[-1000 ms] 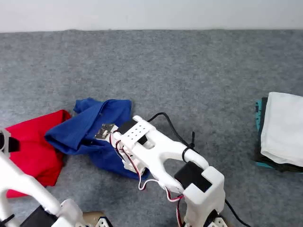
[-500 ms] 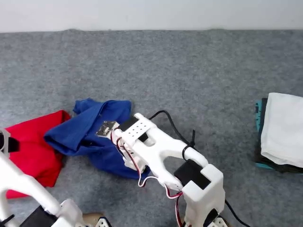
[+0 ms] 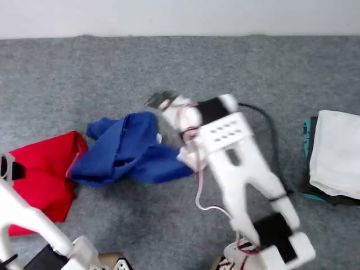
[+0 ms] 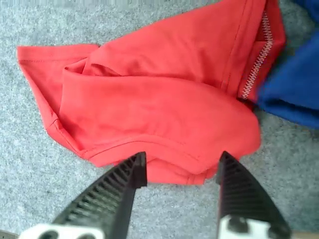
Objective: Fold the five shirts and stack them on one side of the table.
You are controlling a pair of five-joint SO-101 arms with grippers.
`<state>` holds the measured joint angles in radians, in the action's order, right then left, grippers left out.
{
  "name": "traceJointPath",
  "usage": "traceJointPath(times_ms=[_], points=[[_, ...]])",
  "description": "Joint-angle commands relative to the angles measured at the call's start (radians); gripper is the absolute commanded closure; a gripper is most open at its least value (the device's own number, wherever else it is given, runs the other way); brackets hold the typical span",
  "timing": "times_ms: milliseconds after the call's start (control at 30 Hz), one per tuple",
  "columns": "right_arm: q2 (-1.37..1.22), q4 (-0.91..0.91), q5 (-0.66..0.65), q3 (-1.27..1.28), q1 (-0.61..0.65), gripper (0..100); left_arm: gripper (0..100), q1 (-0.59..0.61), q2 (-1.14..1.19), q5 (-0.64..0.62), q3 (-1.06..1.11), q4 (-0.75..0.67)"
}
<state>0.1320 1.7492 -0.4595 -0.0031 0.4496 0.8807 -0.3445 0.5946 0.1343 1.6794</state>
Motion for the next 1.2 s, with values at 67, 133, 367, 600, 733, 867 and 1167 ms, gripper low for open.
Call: traceJointPath(times_ms=[67,133,367,600,733,867,1167], points=[[0.211,0.038,-0.078,-0.068,-0.208,98.8,77,-0.054,-0.041,0.002,-0.031,0.009],[0.275,0.035,-0.106,-0.068,-0.266,98.8,77,-0.080,-0.041,0.002,-0.031,0.011],[0.443,0.028,-0.173,-0.239,-0.437,98.8,77,-0.236,-0.043,0.002,0.005,0.072],[0.473,-0.087,-0.178,-0.508,-0.446,98.8,77,-0.399,-0.043,-0.017,0.090,0.072],[0.473,-0.206,-0.178,-0.569,-0.389,98.8,77,-0.433,-0.043,-0.074,0.110,0.057],[0.466,-0.377,-0.181,-0.582,-0.309,98.8,77,-0.427,-0.043,-0.075,0.127,0.057],[0.344,-0.773,-0.382,-0.577,-0.174,98.8,77,-0.376,-0.044,-0.075,0.130,0.063]])
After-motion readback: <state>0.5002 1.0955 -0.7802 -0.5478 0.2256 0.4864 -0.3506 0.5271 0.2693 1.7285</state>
